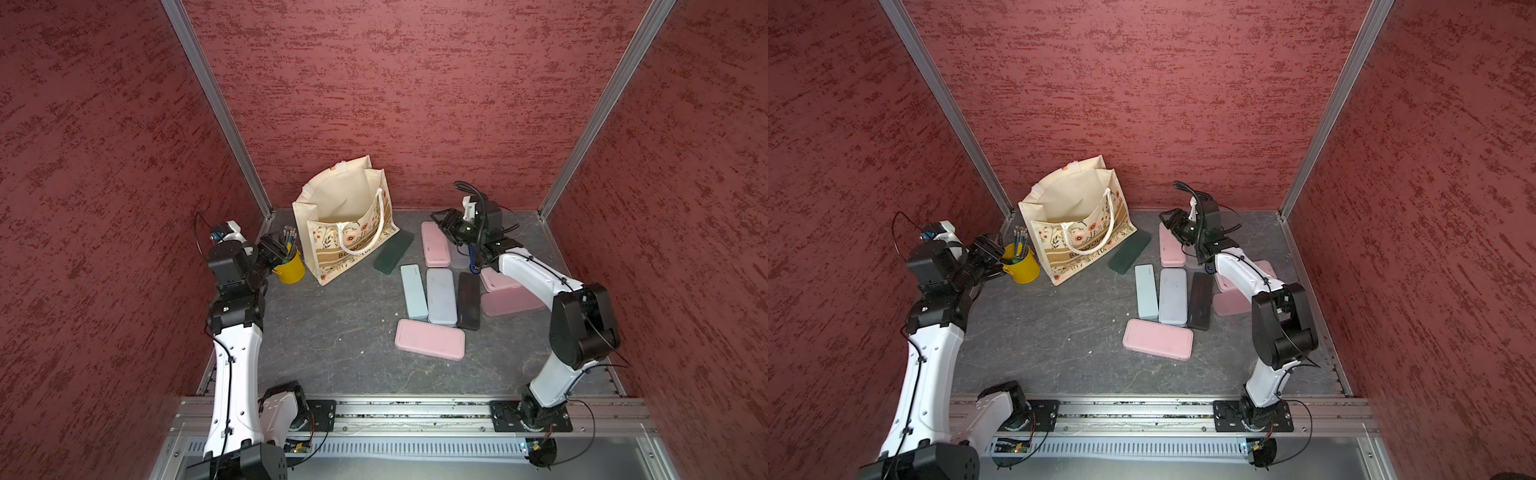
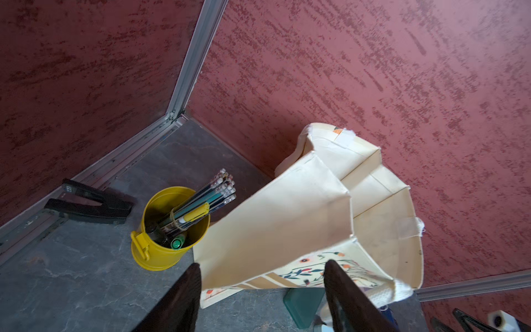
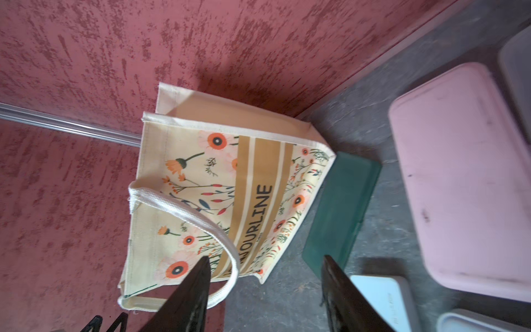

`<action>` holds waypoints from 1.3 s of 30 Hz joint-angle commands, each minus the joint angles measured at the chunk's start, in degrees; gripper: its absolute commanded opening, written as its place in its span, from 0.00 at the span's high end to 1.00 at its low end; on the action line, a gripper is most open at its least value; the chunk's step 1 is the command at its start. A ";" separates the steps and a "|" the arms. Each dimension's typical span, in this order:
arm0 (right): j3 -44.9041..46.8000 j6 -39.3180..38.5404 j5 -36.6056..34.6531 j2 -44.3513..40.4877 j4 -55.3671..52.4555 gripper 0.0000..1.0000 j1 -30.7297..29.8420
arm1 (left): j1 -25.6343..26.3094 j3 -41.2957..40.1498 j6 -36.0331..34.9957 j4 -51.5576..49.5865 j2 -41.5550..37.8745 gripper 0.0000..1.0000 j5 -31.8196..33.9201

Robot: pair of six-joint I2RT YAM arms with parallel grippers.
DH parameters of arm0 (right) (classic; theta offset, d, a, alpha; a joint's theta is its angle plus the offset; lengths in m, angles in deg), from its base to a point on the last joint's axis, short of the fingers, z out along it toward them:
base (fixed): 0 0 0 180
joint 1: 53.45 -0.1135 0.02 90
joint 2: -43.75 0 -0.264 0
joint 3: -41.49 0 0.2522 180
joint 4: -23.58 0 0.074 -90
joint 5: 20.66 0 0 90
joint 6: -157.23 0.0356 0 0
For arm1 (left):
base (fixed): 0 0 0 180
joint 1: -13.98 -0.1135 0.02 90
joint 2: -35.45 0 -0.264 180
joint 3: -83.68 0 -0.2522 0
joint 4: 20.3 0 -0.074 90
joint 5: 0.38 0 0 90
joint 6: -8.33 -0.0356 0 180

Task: Take out the pencil case from the canvas bag
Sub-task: Reset both arms

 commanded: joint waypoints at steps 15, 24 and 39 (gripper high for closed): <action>16.79 -27.31 -28.50 -19.52 -4.60 0.15 8.48 | 12.33 -20.75 -15.37 18.46 -9.83 0.27 10.21; 39.45 -41.70 -49.25 -24.57 18.76 0.02 9.11 | 16.27 -30.47 -17.31 28.89 -7.96 0.25 15.31; 54.71 -57.75 -37.11 -16.71 52.86 0.02 12.34 | 11.58 -40.60 -21.54 53.05 3.39 0.19 7.27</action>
